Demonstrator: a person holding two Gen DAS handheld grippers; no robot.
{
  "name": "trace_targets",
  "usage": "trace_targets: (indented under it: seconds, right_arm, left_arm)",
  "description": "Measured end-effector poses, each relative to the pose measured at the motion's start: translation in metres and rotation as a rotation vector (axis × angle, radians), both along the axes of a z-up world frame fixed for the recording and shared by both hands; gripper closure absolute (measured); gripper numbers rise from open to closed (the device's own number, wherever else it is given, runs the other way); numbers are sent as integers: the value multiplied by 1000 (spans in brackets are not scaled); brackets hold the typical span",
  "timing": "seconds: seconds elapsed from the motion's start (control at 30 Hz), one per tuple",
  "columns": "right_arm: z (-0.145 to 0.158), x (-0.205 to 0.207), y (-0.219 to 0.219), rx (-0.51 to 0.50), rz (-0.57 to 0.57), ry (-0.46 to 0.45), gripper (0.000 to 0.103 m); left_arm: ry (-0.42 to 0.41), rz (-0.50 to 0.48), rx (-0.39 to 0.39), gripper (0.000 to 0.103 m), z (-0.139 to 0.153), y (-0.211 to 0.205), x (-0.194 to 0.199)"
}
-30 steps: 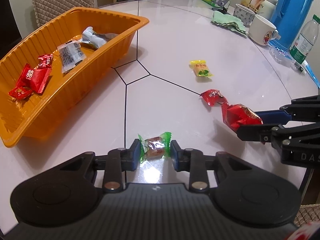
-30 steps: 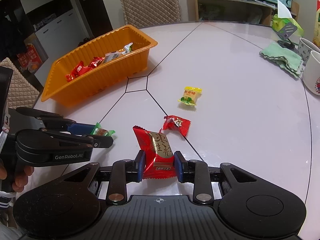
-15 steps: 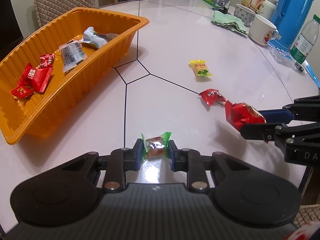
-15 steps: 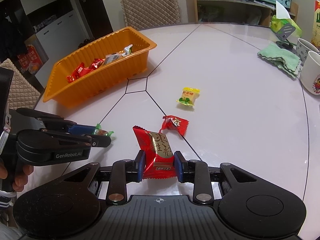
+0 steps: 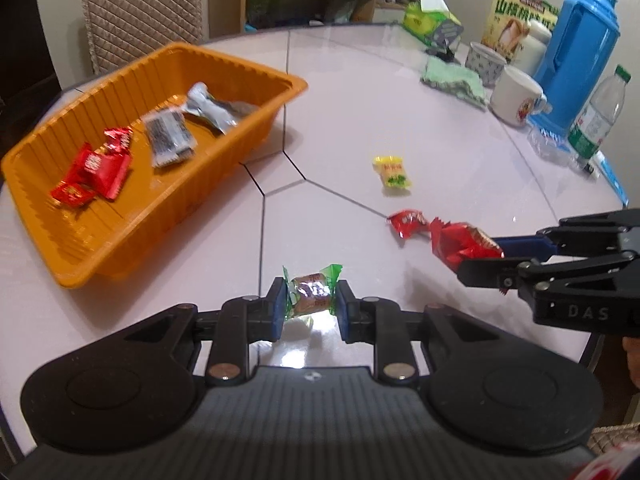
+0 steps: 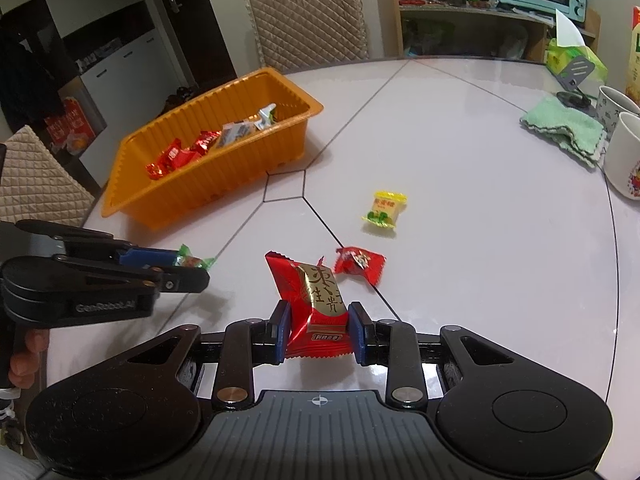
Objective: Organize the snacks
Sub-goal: 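Carry both candies over the orange tray and open both grippers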
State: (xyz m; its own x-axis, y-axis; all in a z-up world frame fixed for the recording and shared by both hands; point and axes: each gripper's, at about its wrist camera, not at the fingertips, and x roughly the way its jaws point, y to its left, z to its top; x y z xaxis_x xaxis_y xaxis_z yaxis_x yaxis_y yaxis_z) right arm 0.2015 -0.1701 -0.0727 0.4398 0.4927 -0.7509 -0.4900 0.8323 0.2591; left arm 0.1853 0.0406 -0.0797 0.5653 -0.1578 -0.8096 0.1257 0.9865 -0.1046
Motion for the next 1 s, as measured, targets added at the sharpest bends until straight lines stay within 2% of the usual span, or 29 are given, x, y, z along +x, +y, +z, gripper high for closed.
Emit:
trace_targets:
  seconds: [0.27, 0.5, 0.77, 1.0]
  right_arm:
    - [18, 6, 12, 48, 34, 1, 72]
    - [36, 22, 41, 91, 100, -13, 72]
    - [57, 46, 93, 145, 178, -44, 72]
    - [63, 66, 139, 170, 228, -49, 72]
  left_arm:
    - [-58, 79, -10, 80, 37, 26, -9]
    - [-96, 186, 0, 80, 59, 61, -8]
    - [-118, 269, 11, 80, 66, 97, 2]
    - [-117, 300, 14, 80, 64, 120, 17]
